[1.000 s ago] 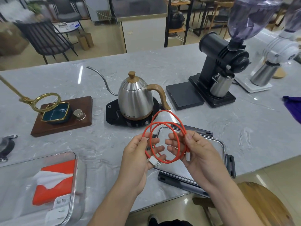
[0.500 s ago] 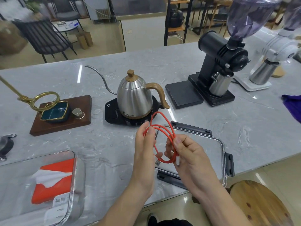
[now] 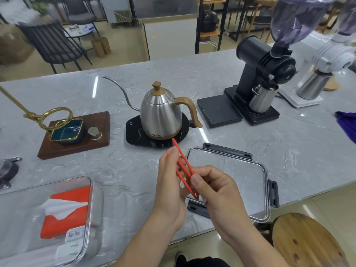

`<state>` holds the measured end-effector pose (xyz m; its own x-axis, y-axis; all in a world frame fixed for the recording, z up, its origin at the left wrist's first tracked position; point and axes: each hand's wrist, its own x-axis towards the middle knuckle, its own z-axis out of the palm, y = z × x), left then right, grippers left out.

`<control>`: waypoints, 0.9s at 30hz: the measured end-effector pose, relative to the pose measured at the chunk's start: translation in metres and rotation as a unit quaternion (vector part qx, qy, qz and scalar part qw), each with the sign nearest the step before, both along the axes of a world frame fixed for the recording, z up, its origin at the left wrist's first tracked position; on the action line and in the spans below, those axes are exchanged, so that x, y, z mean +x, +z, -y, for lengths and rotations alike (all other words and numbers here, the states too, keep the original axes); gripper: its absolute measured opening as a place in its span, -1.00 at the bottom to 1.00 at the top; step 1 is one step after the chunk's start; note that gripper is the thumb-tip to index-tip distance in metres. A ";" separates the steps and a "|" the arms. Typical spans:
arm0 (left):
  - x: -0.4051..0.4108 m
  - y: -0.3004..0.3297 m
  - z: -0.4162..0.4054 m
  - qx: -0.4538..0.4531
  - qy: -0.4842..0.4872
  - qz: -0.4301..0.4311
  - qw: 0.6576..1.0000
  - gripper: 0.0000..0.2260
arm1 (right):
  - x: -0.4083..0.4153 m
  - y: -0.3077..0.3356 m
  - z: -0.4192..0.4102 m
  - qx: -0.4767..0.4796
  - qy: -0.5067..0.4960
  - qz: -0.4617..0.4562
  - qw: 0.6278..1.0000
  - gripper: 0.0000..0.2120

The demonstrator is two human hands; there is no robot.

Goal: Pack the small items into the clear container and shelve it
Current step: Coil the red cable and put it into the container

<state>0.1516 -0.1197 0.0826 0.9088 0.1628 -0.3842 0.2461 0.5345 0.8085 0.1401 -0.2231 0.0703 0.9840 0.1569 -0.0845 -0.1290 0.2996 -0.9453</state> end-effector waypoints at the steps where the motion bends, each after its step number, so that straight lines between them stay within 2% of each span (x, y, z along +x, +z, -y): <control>1: 0.000 0.001 -0.001 -0.005 0.000 -0.003 1.000 -0.67 | 0.000 0.000 0.002 -0.006 -0.003 0.008 1.000 -0.73; 4: 0.001 0.006 -0.003 -0.033 0.003 -0.006 0.999 -0.80 | 0.000 0.001 0.004 -0.003 -0.005 0.017 1.000 -0.87; 6: 0.001 0.008 -0.003 -0.053 0.000 -0.005 0.999 -0.75 | -0.001 0.002 0.002 -0.001 -0.004 0.020 1.000 -0.96; 9: -0.001 0.009 -0.002 -0.071 0.000 -0.008 0.997 -0.61 | -0.002 0.001 -0.001 -0.002 -0.005 0.024 1.000 -0.94; 13: 0.002 0.005 -0.005 -0.113 0.026 -0.033 0.993 -0.56 | -0.005 0.005 -0.006 0.026 0.012 0.023 0.999 -0.96; 18: 0.002 0.002 -0.010 -0.125 0.005 -0.041 0.991 -0.60 | -0.001 0.006 -0.002 -0.026 -0.001 0.028 0.999 -0.95; 22: 0.001 0.004 -0.015 -0.117 -0.005 -0.061 0.991 -0.79 | 0.013 0.012 0.010 -0.048 -0.048 0.062 0.996 -0.93; 27: -0.001 -0.001 -0.017 -0.125 -0.012 -0.112 0.986 -0.74 | 0.027 0.017 0.026 -0.057 -0.084 0.089 0.991 -0.91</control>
